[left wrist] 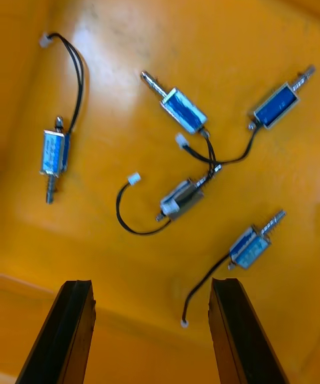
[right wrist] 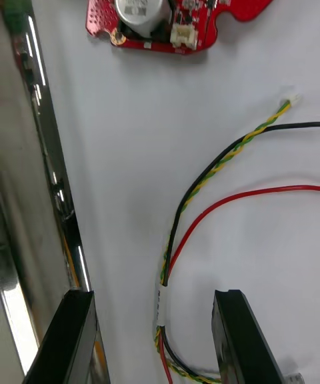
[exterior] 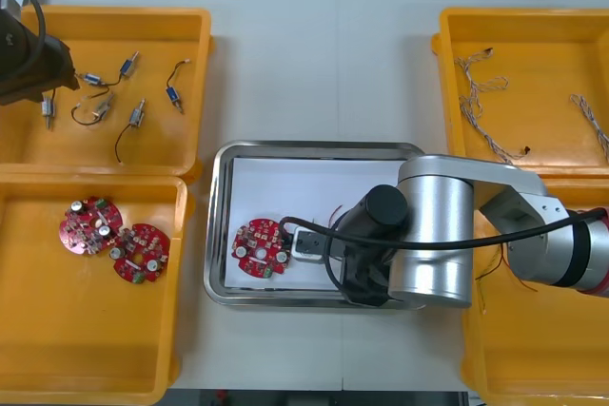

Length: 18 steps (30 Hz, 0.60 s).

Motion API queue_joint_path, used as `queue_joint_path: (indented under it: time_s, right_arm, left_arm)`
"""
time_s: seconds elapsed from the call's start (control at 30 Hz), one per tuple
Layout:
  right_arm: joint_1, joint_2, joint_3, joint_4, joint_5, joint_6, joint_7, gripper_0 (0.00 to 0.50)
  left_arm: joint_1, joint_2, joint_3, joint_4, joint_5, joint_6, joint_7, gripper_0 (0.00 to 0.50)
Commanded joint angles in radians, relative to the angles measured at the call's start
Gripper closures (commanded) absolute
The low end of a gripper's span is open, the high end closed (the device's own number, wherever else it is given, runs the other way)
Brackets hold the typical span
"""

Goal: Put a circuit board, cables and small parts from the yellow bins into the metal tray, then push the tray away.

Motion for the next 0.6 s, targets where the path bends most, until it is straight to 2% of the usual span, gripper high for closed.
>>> queue_joint_path:
  time_s: [0.03, 0.33, 0.5, 0.6]
  right_arm:
    - [-0.03, -0.013, -0.077, -0.087, -0.019, 0.046, -0.012, 0.0]
    - [-0.03, -0.006, -0.254, -0.205, -0.048, 0.331, -0.04, 0.0]
    - [-0.028, -0.006, -0.395, -0.23, -0.123, 0.501, -0.054, 0.0]
    - [-0.028, -0.006, -0.468, -0.231, -0.155, 0.516, -0.058, 0.0]
  left_arm:
    - [0.027, 0.019, 0.102, -0.003, -0.05, -0.068, -0.05, 0.0]
    - [0.117, 0.009, 0.122, -0.004, -0.08, -0.22, -0.09, 0.0]
    - [0.154, -0.016, 0.122, -0.004, -0.117, -0.274, -0.11, 0.0]
    - [0.176, -0.028, 0.122, -0.003, -0.133, -0.309, -0.117, 0.0]
